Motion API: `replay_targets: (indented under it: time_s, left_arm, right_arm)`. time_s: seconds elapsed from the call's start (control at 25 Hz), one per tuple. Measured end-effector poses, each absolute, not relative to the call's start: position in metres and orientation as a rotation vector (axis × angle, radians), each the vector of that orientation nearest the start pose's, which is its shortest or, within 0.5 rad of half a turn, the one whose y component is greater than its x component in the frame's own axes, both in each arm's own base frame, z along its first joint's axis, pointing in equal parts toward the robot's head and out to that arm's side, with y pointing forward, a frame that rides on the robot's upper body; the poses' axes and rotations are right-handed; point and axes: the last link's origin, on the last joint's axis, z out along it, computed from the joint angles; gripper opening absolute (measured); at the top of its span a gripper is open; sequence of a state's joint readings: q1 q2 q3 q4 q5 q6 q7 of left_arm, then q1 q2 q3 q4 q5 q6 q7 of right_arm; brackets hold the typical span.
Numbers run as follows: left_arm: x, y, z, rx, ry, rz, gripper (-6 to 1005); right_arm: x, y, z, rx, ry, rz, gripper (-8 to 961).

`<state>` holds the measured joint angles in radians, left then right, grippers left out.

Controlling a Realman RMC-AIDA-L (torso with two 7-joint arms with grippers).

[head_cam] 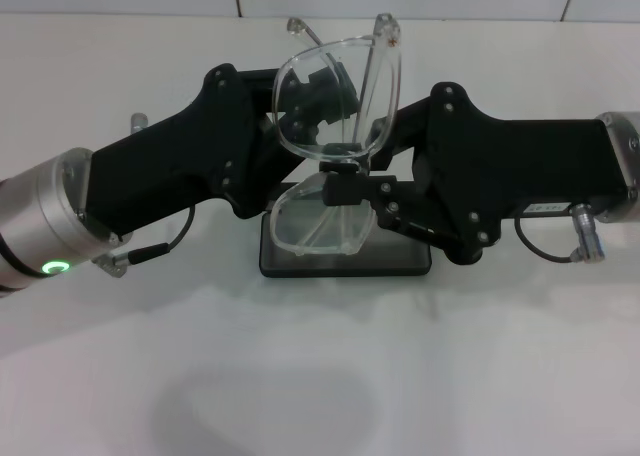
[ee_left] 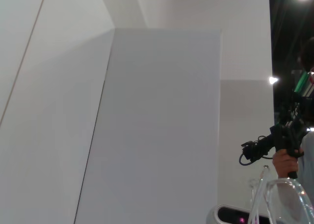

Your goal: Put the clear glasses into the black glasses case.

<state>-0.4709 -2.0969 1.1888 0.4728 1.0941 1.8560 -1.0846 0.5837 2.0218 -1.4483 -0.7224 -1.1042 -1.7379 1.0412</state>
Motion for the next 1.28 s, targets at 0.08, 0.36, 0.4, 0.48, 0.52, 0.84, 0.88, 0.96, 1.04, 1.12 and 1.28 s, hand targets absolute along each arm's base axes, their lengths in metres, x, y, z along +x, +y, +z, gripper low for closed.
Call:
replay_targets:
  time_s: [0.08, 0.36, 0.4, 0.48, 0.52, 0.84, 0.88, 0.96, 1.04, 1.12, 1.28]
  left_arm:
    - [-0.186, 0.285, -0.005, -2.507, -0.208, -1.695, 54]
    - [-0.185, 0.285, -0.004, -2.504, -0.209, -1.698, 53]
    - [-0.186, 0.285, -0.004, -2.498, -0.209, -1.700, 53]
    - [-0.187, 0.285, -0.003, -2.481, -0.215, -1.706, 53]
    - [-0.188, 0.285, -0.002, -2.470, -0.221, -1.708, 53]
    - [-0.211, 0.281, 0.010, -2.426, -0.272, -1.642, 53]
    - [-0.216, 0.279, 0.013, -2.431, -0.283, -1.623, 53]
    - [-0.226, 0.274, 0.016, -2.450, -0.304, -1.578, 53]
    - [-0.237, 0.267, 0.017, -2.473, -0.334, -1.533, 53]
    - [-0.245, 0.260, 0.016, -2.492, -0.362, -1.498, 53]
    - [-0.261, 0.245, 0.014, -2.519, -0.413, -1.433, 53]
  right_arm:
    - [0.125, 0.305, -0.008, -2.809, -0.346, 1.457, 132]
    - [0.125, 0.305, -0.008, -2.813, -0.330, 1.456, 134]
    - [0.125, 0.305, -0.008, -2.815, -0.333, 1.463, 134]
    - [0.125, 0.303, -0.007, -2.819, -0.336, 1.473, 134]
    - [0.124, 0.302, -0.006, -2.824, -0.336, 1.479, 135]
    - [0.129, 0.310, 0.016, -2.840, -0.252, 1.429, 137]
    - [0.129, 0.313, 0.019, -2.856, -0.225, 1.400, 137]
    - [0.131, 0.321, 0.025, -2.918, -0.123, 1.277, 137]
    - [0.131, 0.331, 0.032, -2.988, -0.021, 1.080, 138]
    - [0.128, 0.338, 0.040, -3.029, 0.018, 0.888, 139]
    - [0.113, 0.349, 0.048, -3.083, 0.080, 0.462, 140]
